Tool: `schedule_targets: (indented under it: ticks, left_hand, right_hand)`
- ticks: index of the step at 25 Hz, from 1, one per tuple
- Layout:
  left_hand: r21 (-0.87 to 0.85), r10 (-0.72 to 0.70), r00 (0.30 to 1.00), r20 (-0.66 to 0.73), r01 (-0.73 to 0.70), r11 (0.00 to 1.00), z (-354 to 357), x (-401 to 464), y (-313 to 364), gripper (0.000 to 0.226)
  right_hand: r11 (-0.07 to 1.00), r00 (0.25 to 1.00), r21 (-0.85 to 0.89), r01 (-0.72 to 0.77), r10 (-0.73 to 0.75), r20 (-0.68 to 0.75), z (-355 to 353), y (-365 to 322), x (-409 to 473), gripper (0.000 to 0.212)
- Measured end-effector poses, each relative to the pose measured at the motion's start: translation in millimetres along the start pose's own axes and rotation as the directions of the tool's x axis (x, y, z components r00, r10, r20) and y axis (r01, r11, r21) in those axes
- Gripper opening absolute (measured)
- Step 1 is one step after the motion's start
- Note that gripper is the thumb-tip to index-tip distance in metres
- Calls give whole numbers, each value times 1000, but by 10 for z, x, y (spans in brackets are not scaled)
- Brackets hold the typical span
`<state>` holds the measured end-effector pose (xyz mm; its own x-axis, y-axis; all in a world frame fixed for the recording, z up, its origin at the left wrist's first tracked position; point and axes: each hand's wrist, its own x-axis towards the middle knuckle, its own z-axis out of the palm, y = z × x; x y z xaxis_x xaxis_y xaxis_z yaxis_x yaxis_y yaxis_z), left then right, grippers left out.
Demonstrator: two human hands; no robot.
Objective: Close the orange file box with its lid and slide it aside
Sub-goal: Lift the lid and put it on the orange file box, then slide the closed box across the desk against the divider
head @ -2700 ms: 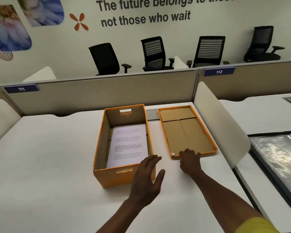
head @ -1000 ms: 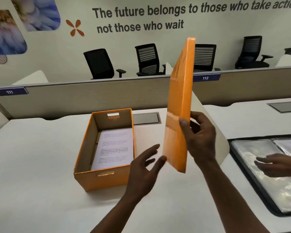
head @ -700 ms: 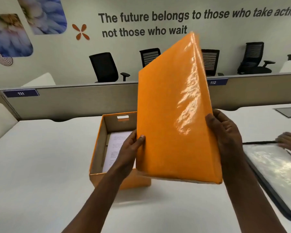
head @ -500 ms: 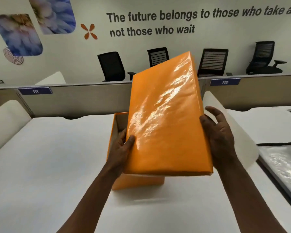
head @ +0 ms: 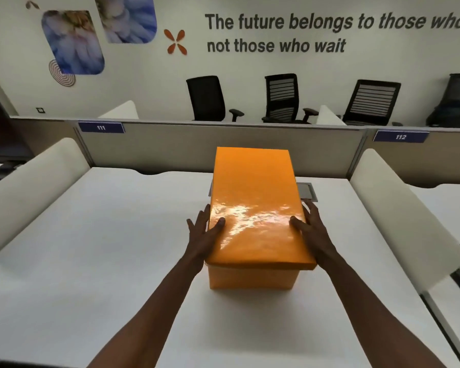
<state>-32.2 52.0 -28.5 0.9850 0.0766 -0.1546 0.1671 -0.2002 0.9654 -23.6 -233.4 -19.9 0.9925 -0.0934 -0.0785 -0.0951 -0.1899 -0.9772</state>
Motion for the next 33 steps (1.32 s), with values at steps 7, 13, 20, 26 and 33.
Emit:
schedule_targets:
  ticks: [7, 13, 20, 26, 33]
  left_hand:
    - [97, -46, 998, 50, 41, 994, 99, 164, -92, 75]
    - [148, -97, 993, 69, 86, 985, 69, 264, -234, 80]
    - [49, -79, 992, 103, 74, 996, -10, 444, -273, 70]
    - [33, -98, 990, 102, 95, 995, -41, 588, -336, 67]
    - [31, -137, 986, 99, 135, 990, -21, 668, -500, 71]
  right_hand:
    - [982, 996, -165, -87, 86, -9, 118, 213, 199, 66]
    - [971, 989, -197, -137, 145, 24, 172, 274, 304, 72]
    - [960, 987, -230, -160, 162, -14, 316, 311, 368, 71]
    - [938, 984, -296, -178, 177, -29, 379, 310, 439, 73]
    - [905, 984, -388, -174, 170, -45, 400, 336, 453, 72]
